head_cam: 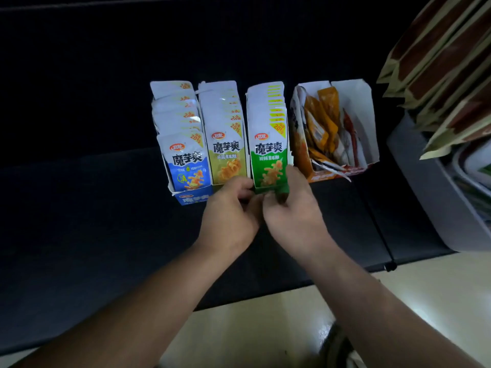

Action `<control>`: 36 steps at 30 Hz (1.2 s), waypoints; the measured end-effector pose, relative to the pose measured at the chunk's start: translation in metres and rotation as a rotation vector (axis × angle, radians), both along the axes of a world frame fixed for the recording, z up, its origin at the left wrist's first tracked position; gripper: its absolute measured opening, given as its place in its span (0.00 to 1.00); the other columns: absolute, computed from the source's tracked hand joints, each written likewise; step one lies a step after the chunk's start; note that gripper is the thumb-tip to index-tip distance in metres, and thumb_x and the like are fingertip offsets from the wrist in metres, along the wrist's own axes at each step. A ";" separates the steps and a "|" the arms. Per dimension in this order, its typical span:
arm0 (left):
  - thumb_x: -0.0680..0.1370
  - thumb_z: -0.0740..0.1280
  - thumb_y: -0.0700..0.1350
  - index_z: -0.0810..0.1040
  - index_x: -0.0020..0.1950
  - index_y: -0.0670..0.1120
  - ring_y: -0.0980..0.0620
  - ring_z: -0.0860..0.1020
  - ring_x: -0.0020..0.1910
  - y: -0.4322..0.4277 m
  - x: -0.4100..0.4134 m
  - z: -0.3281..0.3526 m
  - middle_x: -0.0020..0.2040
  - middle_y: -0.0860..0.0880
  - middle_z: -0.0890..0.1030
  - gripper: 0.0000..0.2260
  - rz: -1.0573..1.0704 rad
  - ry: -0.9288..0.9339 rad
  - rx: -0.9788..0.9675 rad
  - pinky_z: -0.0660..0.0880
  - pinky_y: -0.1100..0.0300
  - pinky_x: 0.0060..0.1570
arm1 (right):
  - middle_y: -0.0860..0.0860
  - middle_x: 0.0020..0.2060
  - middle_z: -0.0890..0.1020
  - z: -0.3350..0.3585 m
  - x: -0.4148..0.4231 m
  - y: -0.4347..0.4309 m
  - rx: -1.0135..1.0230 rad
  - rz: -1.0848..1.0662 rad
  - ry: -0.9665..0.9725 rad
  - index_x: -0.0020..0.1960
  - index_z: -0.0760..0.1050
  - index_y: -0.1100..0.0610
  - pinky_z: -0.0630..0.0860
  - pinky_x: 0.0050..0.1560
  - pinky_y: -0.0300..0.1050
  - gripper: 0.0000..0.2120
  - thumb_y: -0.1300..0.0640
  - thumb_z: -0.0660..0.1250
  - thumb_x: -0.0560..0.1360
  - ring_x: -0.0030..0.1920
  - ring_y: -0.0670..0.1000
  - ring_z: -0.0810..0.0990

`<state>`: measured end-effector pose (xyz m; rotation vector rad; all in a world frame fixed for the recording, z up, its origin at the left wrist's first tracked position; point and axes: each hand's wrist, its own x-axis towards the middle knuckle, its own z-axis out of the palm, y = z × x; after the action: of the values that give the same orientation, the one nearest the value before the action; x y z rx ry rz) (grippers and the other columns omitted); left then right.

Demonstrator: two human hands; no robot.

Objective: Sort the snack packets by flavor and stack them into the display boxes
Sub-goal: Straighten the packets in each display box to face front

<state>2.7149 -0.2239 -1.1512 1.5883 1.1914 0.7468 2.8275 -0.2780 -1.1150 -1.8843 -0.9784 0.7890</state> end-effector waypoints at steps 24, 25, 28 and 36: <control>0.83 0.59 0.59 0.63 0.79 0.55 0.45 0.78 0.67 0.009 0.093 0.031 0.76 0.53 0.71 0.24 -0.686 0.497 0.485 0.79 0.45 0.59 | 0.41 0.65 0.81 0.007 0.105 -0.044 0.199 -0.061 0.240 0.70 0.75 0.45 0.74 0.72 0.53 0.26 0.66 0.62 0.77 0.68 0.45 0.78; 0.83 0.58 0.59 0.64 0.78 0.55 0.44 0.78 0.66 0.010 0.095 0.027 0.74 0.52 0.73 0.24 -0.693 0.531 0.482 0.79 0.45 0.59 | 0.40 0.64 0.81 0.007 0.107 -0.045 0.209 -0.053 0.278 0.70 0.75 0.45 0.73 0.73 0.52 0.26 0.63 0.61 0.75 0.68 0.45 0.78; 0.82 0.61 0.57 0.70 0.73 0.53 0.48 0.75 0.62 0.007 0.091 0.021 0.67 0.52 0.75 0.21 -0.679 0.515 0.476 0.76 0.46 0.60 | 0.35 0.60 0.81 0.007 0.112 -0.048 0.221 -0.041 0.301 0.68 0.72 0.39 0.73 0.72 0.46 0.24 0.61 0.63 0.78 0.67 0.40 0.77; 0.83 0.56 0.61 0.76 0.62 0.54 0.59 0.71 0.58 -0.054 0.023 0.030 0.55 0.64 0.74 0.16 -0.629 0.350 0.350 0.74 0.55 0.56 | 0.46 0.46 0.79 0.006 0.102 -0.063 0.217 0.069 -0.319 0.76 0.72 0.51 0.82 0.51 0.48 0.27 0.58 0.73 0.79 0.47 0.48 0.82</control>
<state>2.7379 -0.2776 -1.1213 2.3002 0.7311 0.2737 2.9292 -0.3414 -1.1089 -1.8247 -1.2769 0.4063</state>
